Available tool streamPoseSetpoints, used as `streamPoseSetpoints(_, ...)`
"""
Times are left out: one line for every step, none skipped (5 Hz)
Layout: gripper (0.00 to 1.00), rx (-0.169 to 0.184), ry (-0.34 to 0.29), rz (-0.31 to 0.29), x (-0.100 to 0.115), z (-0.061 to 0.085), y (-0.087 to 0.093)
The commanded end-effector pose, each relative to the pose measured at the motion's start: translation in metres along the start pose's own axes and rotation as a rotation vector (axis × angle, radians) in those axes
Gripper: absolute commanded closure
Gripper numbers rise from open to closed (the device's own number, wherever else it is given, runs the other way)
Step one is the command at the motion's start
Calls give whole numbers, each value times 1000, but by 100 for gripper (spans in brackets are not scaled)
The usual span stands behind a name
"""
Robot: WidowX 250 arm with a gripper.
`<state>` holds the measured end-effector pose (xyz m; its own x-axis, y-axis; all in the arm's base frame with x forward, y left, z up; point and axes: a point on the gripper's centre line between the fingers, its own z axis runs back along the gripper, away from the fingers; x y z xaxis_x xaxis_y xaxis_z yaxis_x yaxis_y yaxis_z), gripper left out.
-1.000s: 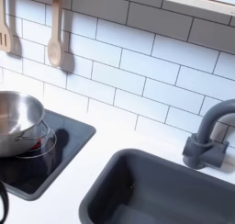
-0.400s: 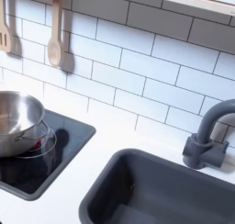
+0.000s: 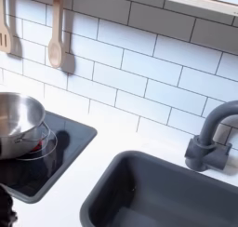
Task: Push button
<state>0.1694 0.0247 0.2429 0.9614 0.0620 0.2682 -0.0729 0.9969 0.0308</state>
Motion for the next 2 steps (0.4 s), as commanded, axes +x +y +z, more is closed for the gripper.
streamPoseSetpoints(0, 30, -37, 43, 38, -6, 22)
streamPoseSetpoints(0, 32, -66, 50, 52, -4, 31)
